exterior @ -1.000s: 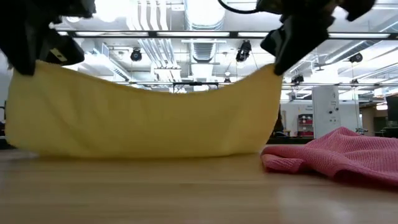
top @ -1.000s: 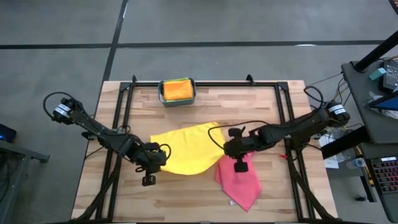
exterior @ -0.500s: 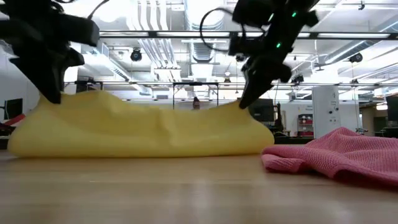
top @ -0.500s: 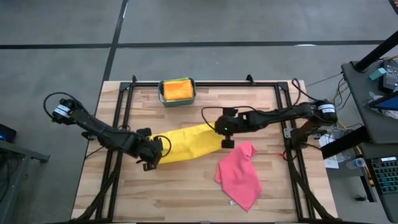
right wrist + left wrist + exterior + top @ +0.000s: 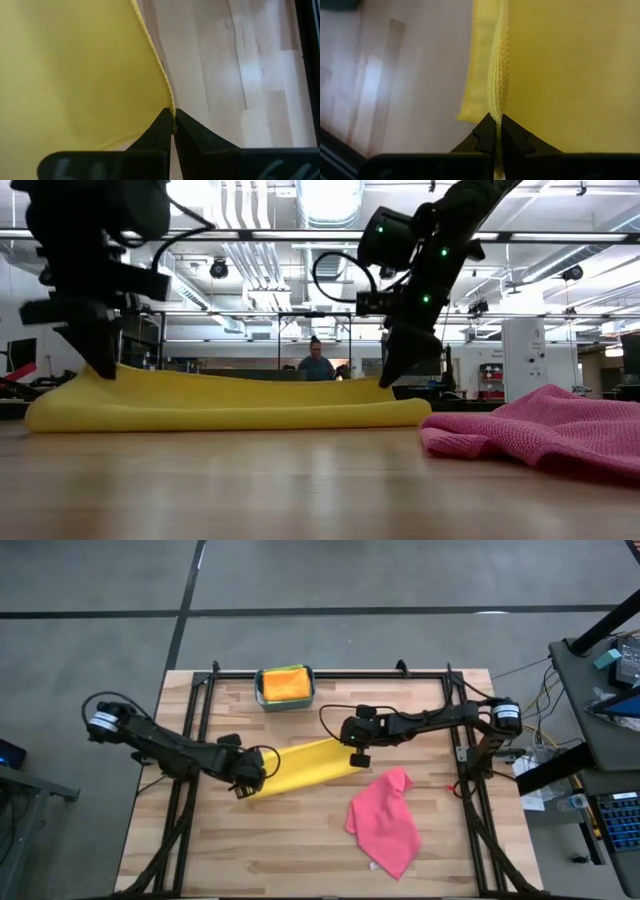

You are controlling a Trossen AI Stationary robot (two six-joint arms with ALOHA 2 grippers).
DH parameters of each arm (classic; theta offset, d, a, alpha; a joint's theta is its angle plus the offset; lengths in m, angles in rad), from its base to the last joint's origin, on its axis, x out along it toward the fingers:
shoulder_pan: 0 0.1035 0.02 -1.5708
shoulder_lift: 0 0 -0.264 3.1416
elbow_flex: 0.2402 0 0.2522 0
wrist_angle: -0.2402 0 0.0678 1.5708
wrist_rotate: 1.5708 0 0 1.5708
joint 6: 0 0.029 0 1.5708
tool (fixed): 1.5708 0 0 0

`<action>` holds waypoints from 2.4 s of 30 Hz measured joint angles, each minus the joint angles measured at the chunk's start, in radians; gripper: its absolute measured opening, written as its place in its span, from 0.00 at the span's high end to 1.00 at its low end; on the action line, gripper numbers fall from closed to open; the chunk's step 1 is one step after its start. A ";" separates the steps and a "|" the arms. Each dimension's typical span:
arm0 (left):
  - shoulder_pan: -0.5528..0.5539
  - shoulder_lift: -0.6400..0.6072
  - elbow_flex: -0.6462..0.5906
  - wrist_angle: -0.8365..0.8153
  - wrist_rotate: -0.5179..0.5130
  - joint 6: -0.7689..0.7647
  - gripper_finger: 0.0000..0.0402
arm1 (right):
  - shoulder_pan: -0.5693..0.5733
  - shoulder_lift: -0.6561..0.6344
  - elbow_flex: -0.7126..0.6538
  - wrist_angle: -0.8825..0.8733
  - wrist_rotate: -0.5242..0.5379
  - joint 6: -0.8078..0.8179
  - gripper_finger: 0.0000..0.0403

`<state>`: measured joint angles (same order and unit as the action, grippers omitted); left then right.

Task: Fold microfiber towels
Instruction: Fold the yellow towel

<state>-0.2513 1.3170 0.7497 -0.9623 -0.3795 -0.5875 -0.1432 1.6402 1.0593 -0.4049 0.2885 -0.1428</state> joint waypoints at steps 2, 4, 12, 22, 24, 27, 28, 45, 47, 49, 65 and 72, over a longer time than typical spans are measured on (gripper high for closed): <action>0.014 0.014 -0.018 0.013 -0.023 0.001 1.00 | -0.002 0.004 0.000 0.005 0.001 -0.002 0.98; 0.030 0.032 -0.028 0.022 -0.041 0.003 1.00 | -0.002 0.005 0.000 0.023 0.003 -0.001 0.98; 0.072 0.085 -0.037 0.056 -0.076 0.049 1.00 | -0.002 0.005 0.000 0.067 0.015 0.002 0.98; 0.095 0.138 -0.039 0.063 -0.103 0.051 0.97 | -0.002 0.005 0.000 0.075 0.079 0.020 0.98; 0.101 0.141 -0.039 0.063 -0.108 0.046 0.92 | -0.002 0.005 0.000 0.074 0.079 0.027 0.96; 0.110 0.144 -0.040 0.063 -0.133 0.045 0.84 | -0.002 0.005 0.000 0.074 0.079 0.033 0.92; 0.113 0.143 -0.040 0.063 -0.142 0.045 0.81 | -0.002 0.005 0.000 0.075 0.079 0.040 0.90; 0.109 0.104 0.043 -0.041 -0.026 0.071 0.66 | -0.005 -0.084 0.000 0.045 0.066 0.198 0.75; 0.107 0.094 0.041 0.047 0.001 0.080 0.66 | -0.005 -0.085 0.000 0.050 0.022 0.247 0.76; 0.104 0.091 0.032 0.126 0.007 0.094 0.66 | 0.001 -0.071 -0.007 0.092 -0.034 0.286 0.78; 0.074 0.117 -0.102 0.798 0.203 0.227 0.66 | 0.132 0.182 -0.039 0.729 -0.371 0.200 0.93; 0.073 0.117 -0.181 0.875 0.202 0.201 0.67 | 0.129 0.250 -0.039 0.766 -0.375 0.148 0.97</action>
<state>-0.1787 1.4338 0.5686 -0.0872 -0.1772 -0.3860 -0.0139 1.8900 1.0206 0.3610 -0.0864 0.0049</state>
